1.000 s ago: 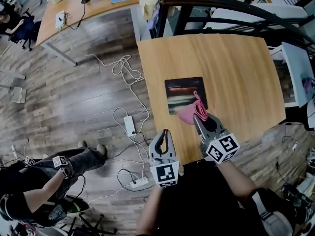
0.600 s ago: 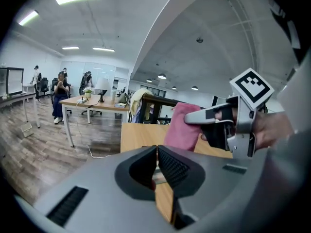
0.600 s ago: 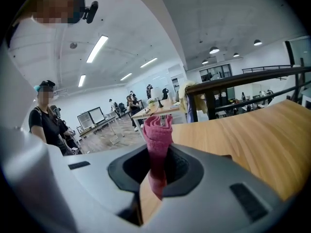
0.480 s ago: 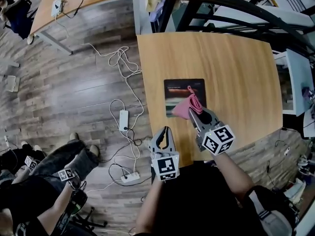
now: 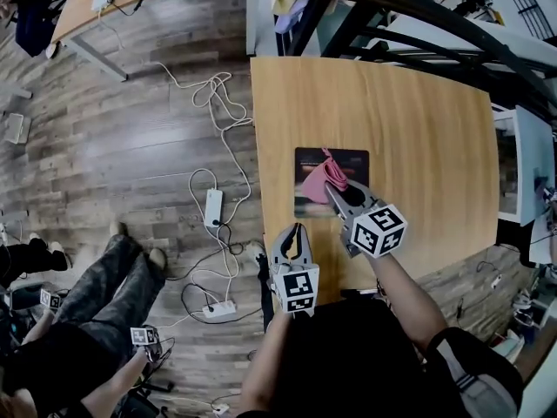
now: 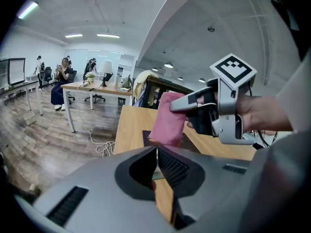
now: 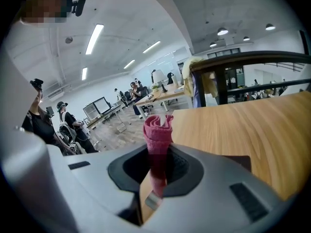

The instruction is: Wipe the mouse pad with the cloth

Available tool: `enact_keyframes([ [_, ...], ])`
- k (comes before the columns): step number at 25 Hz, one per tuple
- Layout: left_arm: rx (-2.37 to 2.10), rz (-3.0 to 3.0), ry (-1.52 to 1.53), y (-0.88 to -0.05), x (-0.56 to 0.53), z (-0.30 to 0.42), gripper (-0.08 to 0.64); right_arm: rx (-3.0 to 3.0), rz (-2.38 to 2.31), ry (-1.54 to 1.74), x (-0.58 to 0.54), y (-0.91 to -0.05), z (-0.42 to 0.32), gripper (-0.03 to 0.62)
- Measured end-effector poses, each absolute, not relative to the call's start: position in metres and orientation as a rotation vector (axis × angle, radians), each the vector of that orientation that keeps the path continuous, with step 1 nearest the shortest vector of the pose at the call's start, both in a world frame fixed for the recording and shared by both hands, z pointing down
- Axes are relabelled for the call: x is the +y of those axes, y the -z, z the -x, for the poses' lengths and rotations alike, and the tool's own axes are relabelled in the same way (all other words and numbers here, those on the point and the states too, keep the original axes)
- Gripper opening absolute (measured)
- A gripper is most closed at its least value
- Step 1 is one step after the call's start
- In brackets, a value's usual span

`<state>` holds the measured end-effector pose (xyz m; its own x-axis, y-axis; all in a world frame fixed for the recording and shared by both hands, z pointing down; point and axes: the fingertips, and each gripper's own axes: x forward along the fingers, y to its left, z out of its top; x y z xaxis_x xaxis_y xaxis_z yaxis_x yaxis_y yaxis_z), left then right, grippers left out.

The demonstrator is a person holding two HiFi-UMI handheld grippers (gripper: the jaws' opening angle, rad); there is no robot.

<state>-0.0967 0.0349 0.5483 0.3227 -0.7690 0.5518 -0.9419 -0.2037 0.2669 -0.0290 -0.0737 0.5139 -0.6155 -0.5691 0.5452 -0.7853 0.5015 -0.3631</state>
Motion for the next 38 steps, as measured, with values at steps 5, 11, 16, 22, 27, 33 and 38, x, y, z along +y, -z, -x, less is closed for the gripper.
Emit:
enact_keyframes([
  [5, -1.495, -1.988, -0.435, -0.572, 0.028, 0.092, 0.028, -2.373, -1.035, -0.911, -0.093, -0.541, 0.038, 0.063],
  [11, -1.45, -1.92, -0.486, -0.606, 0.026, 0.083, 0.028, -2.294, -0.921, -0.994, -0.11, -0.584, 0.046, 0.063],
  [16, -1.426, -1.887, -0.489, -0.62, 0.019, 0.082, 0.028, -2.251, -0.891, -0.997, -0.129, -0.611, 0.056, 0.063],
  [22, -1.397, -1.848, -0.507, -0.636, 0.02, 0.073, 0.028, -2.193, -0.86, -0.999, -0.136, -0.642, 0.057, 0.063],
  [27, -1.357, -1.792, -0.525, -0.652, 0.019, 0.066, 0.028, -2.17, -0.876, -1.016, -0.142, -0.657, 0.055, 0.063],
  [33, -1.334, -1.74, -0.569, -0.666, 0.021, 0.063, 0.025, -2.166, -0.871, -1.011, -0.144, -0.659, 0.055, 0.063],
  [38, -1.341, -1.728, -0.575, -0.668, 0.022, 0.064, 0.023, -2.171, -0.864, -1.006, -0.142, -0.66, 0.056, 0.063],
])
